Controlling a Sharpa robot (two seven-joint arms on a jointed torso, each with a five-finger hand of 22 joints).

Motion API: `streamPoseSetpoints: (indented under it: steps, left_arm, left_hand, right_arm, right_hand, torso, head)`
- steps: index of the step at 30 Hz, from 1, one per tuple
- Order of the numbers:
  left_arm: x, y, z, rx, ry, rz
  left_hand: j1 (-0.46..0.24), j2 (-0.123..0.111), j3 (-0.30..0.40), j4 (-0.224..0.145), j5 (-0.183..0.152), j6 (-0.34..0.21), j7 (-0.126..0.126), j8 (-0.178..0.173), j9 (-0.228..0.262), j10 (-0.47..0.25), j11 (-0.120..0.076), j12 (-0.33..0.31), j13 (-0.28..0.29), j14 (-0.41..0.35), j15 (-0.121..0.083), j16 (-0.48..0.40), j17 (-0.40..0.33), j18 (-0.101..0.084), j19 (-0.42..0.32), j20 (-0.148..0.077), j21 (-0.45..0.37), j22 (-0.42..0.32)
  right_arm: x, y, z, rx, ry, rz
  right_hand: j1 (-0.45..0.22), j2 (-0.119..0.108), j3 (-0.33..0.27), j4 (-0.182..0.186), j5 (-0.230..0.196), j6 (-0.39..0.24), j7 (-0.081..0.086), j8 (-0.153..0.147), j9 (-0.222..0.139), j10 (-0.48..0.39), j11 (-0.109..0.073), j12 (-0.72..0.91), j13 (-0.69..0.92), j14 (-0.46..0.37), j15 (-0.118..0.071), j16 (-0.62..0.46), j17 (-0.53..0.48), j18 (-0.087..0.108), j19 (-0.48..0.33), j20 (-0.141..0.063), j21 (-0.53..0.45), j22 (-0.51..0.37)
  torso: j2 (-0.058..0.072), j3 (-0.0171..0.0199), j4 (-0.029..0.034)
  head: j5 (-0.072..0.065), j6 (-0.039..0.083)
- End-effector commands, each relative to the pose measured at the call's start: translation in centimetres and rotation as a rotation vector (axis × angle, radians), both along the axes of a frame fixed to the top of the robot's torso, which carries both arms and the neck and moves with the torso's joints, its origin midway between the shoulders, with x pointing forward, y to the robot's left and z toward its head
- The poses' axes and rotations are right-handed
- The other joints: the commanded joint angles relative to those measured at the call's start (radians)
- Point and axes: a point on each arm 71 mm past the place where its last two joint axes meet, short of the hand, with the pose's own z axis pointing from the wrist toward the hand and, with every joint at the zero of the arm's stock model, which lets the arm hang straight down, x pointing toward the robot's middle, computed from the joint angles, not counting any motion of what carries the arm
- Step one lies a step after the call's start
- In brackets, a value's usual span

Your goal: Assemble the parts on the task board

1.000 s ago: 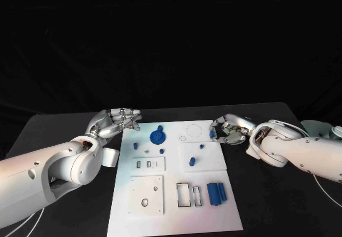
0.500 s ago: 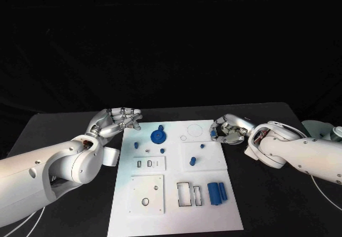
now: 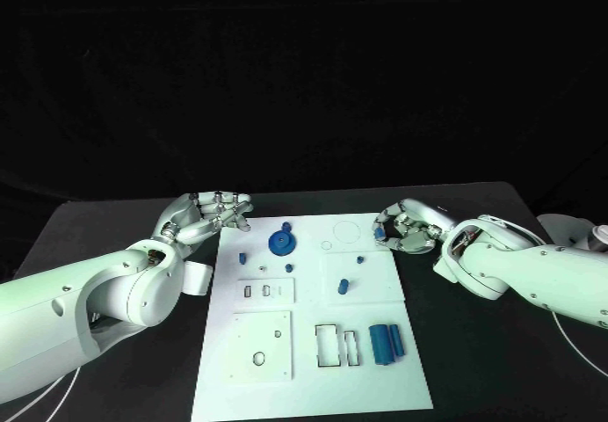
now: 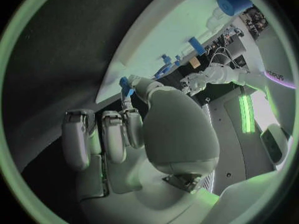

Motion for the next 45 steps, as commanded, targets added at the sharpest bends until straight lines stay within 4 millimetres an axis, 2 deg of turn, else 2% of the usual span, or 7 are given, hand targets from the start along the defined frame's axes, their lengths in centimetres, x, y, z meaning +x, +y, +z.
streamPoseSetpoints:
  steps: [1, 7, 15, 29, 34, 41, 45]
  left_arm:
    - [0.0, -0.2, 0.1, -0.010, -0.002, -0.018]
    - [0.0, -0.2, 0.1, -0.009, -0.001, -0.018]
    - [0.3, -0.3, 0.0, -0.008, 0.000, -0.017]
    - [2.2, -0.6, -0.7, 0.002, 0.000, 0.008]
    - [2.5, -0.5, -0.8, 0.004, 0.000, 0.012]
    - [2.5, -0.7, -0.8, 0.004, 0.002, 0.010]
    - [2.5, -0.7, -0.8, 0.003, 0.003, 0.008]
  left_hand:
    - [-0.007, -0.002, 0.004, -0.001, -0.005, 0.000, 0.002, -0.004, 0.002, -0.002, 0.003, 0.000, 0.001, -0.001, -0.002, -0.003, -0.001, 0.008, -0.002, 0.001, -0.001, -0.001]
    - [-0.007, -0.002, 0.004, -0.001, -0.005, 0.000, 0.002, -0.004, 0.002, -0.002, 0.003, 0.000, 0.001, -0.001, -0.002, -0.003, -0.001, 0.008, -0.002, 0.001, -0.001, -0.001]
    - [-0.007, -0.001, 0.005, -0.002, -0.005, -0.001, 0.002, -0.005, 0.002, -0.003, 0.003, -0.001, 0.001, 0.001, -0.003, -0.002, -0.002, 0.009, -0.001, 0.001, 0.001, 0.000]
    - [-0.006, 0.000, 0.006, -0.004, -0.005, -0.001, 0.002, -0.005, 0.002, -0.003, 0.003, -0.001, 0.001, 0.002, -0.003, -0.002, -0.002, 0.010, 0.001, 0.001, 0.002, 0.000]
    - [-0.006, 0.000, 0.006, -0.004, -0.005, -0.001, 0.002, -0.005, 0.002, -0.003, 0.003, -0.001, 0.001, 0.002, -0.003, -0.002, -0.002, 0.010, 0.001, 0.001, 0.002, 0.000]
    - [-0.006, 0.000, 0.006, -0.004, -0.005, -0.001, 0.002, -0.005, 0.002, -0.003, 0.003, -0.001, 0.001, 0.003, -0.003, -0.002, -0.003, 0.010, 0.001, 0.001, 0.003, 0.001]
    - [-0.006, 0.000, 0.006, -0.004, -0.005, -0.001, 0.002, -0.005, 0.002, -0.003, 0.003, -0.001, 0.001, 0.003, -0.003, -0.002, -0.003, 0.010, 0.001, 0.001, 0.003, 0.001]
  right_arm:
    - [-0.2, 0.5, 0.3, 0.024, -0.038, 0.010]
    - [-1.4, 3.0, 0.7, 0.031, -0.020, 0.038]
    - [-3.3, 9.1, 1.7, 0.008, -0.014, 0.128]
    - [-5.1, 18.8, 0.5, -0.106, -0.031, 0.248]
    - [-5.6, 20.3, -0.5, -0.129, -0.037, 0.255]
    - [-6.1, 21.5, -1.9, -0.151, -0.045, 0.253]
    - [-6.3, 21.8, -2.9, -0.165, -0.041, 0.250]
  right_hand:
    - [0.000, 0.028, 0.010, 0.000, -0.008, 0.008, -0.009, 0.036, 0.041, -0.001, -0.007, -0.001, 0.126, 0.102, -0.007, 0.007, 0.247, -0.006, 0.046, -0.010, 0.004, 0.194]
    - [-0.020, 0.041, 0.022, 0.000, -0.033, -0.009, -0.008, 0.045, 0.053, -0.025, -0.006, -0.033, 0.098, 0.106, -0.005, 0.012, 0.263, -0.005, 0.044, -0.010, 0.001, 0.193]
    - [-0.050, 0.046, 0.028, 0.011, -0.046, -0.025, -0.006, 0.057, 0.066, -0.058, -0.004, -0.077, 0.060, 0.106, -0.003, 0.012, 0.263, -0.005, 0.043, -0.007, 0.000, 0.194]
    - [-0.079, 0.022, 0.019, 0.023, -0.062, -0.023, -0.011, 0.068, 0.071, -0.058, -0.007, -0.082, 0.056, 0.106, -0.005, 0.012, 0.263, -0.005, 0.044, -0.008, 0.000, 0.195]
    - [-0.085, 0.014, 0.017, 0.026, -0.056, -0.021, -0.012, 0.071, 0.072, -0.058, -0.008, -0.083, 0.056, 0.106, -0.006, 0.012, 0.263, -0.005, 0.045, -0.009, 0.000, 0.195]
    - [-0.094, 0.004, 0.013, 0.030, -0.054, -0.017, -0.014, 0.074, 0.072, -0.054, -0.010, -0.079, 0.059, 0.106, -0.007, 0.012, 0.263, -0.006, 0.047, -0.010, 0.002, 0.197]
    - [-0.098, 0.002, 0.012, 0.032, -0.053, -0.015, -0.015, 0.076, 0.073, -0.052, -0.011, -0.078, 0.060, 0.106, -0.008, 0.012, 0.263, -0.006, 0.047, -0.011, 0.003, 0.198]
  torso:
    - [-0.001, -0.0003, -0.0012]
    - [-0.005, -0.0040, -0.0022]
    - [-0.019, -0.0110, -0.0045]
    - [-0.051, -0.0346, 0.0048]
    - [-0.056, -0.0374, 0.0028]
    - [-0.058, -0.0406, 0.0050]
    - [-0.055, -0.0376, 0.0060]
  head:
    - [0.003, -0.001]
    - [0.012, -0.003]
    - [0.030, -0.011]
    - [0.071, -0.042]
    - [0.086, -0.057]
    - [0.088, -0.067]
    - [0.092, -0.073]
